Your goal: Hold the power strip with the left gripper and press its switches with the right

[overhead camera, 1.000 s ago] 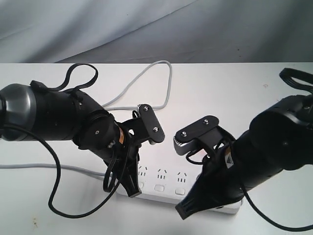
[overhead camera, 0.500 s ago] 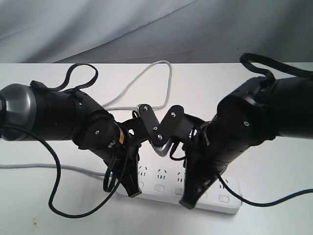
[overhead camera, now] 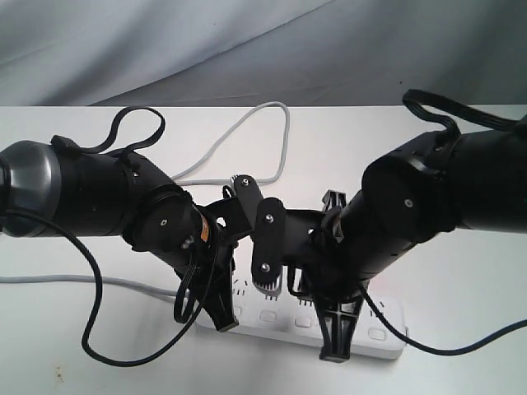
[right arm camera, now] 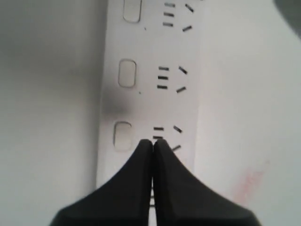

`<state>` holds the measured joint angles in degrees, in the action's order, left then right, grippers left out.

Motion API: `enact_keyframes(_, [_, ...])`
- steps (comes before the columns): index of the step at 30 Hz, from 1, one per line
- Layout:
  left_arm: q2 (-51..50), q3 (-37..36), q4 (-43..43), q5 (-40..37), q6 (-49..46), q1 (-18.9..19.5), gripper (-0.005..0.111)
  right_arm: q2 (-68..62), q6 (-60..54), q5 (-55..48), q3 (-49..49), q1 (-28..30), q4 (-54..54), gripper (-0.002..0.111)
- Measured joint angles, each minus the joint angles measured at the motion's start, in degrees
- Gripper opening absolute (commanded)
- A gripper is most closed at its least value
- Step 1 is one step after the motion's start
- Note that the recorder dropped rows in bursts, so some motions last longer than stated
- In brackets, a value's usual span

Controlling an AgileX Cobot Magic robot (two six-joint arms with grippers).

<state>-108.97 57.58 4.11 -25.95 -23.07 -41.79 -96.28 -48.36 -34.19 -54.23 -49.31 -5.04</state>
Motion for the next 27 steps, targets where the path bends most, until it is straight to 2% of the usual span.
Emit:
enact_keyframes(3, [0.00,0.00,0.00,0.00,0.00,0.00,0.000,0.00,0.10,0.41,0.00,0.00,-6.19,0.000])
enact_keyframes(7, [0.00,0.00,-0.56,0.00,0.00,0.00,0.000,0.00,6.09,0.41,0.00,0.00,-11.23,0.000])
enact_keyframes(14, [0.00,0.00,-0.56,0.00,0.00,0.00,0.000,0.00,31.88,2.84,3.38,0.00,-10.10,0.000])
enact_keyframes(27, [0.00,0.00,-0.77,0.00,0.00,0.00,0.000,0.00,45.54,7.74,5.79,0.00,-8.60,0.000])
